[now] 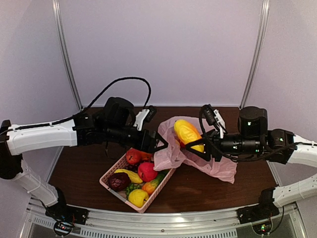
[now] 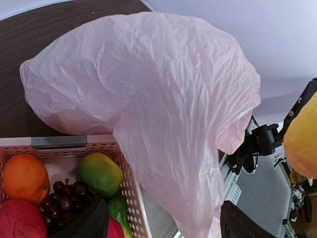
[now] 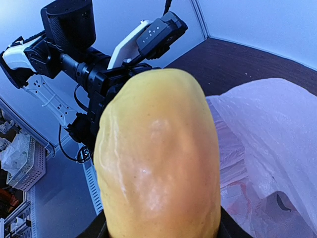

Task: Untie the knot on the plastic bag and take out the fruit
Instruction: Pick up the fake fruit from the takeout bag, then place the fake fruit in the bin.

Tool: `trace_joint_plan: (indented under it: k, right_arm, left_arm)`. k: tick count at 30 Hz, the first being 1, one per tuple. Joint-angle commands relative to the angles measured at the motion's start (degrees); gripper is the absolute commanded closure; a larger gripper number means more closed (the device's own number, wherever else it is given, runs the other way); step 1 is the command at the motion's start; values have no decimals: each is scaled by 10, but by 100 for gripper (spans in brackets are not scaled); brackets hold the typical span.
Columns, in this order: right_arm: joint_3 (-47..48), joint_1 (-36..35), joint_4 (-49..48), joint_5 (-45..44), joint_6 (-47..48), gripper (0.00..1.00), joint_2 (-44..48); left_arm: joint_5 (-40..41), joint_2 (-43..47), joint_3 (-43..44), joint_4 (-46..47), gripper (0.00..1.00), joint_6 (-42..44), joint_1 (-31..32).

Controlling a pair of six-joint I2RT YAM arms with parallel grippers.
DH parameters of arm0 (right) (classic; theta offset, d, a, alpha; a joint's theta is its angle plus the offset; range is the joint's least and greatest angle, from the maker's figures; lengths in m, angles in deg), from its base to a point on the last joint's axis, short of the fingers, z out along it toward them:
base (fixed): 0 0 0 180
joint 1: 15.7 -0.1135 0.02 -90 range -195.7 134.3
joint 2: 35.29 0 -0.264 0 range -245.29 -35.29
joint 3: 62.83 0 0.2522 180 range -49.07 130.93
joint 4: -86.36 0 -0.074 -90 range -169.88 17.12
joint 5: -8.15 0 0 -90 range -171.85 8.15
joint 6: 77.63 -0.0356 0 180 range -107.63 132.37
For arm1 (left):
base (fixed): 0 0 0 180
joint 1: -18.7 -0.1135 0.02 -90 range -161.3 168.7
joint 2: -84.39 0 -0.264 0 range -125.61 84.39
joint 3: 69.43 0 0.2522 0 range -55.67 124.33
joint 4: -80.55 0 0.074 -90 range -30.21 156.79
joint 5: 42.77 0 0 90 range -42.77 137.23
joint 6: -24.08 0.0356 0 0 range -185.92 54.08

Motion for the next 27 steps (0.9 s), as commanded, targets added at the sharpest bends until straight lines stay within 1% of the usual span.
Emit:
trace_joint_plan:
  k: [1,3,5,9,11,13,16,20,22,24,27]
  right_arm:
    - [48,-34,34,-37,7,51,-24]
    - [60,-51,33,-44,4,51,-36]
    - [80,-71,35,-56,2,51,-52]
    - [130,-125,57,-94,-2,51,-91]
    - [155,-150,71,-117,-14,51,-121]
    - [174,-171,74,-131,-32,51,-158]
    - [205,-206,67,-159,-62,49,-216]
    - [271,-237,71,-175,-96,49,-309]
    - [305,-249,72,-175,-108,48,-358]
    - [338,-254,75,-170,-124,48,-413]
    - [371,-255,80,-166,-156,48,-465]
  left_arm:
    - [34,69,18,-52,12,36,-15]
    - [32,96,10,-77,7,47,-37]
    - [14,126,-2,-97,6,59,-72]
    - [-18,165,-9,-146,3,109,-169]
    - [-25,172,-6,-169,3,144,-219]
    - [-53,171,-11,-182,3,171,-284]
    - [-87,164,-31,-173,3,196,-378]
    - [-92,162,-60,-142,3,216,-467]
    - [-68,167,-72,-133,3,224,-483]
    - [-46,177,-76,-130,2,231,-486]
    - [-31,203,-95,-101,3,240,-486]
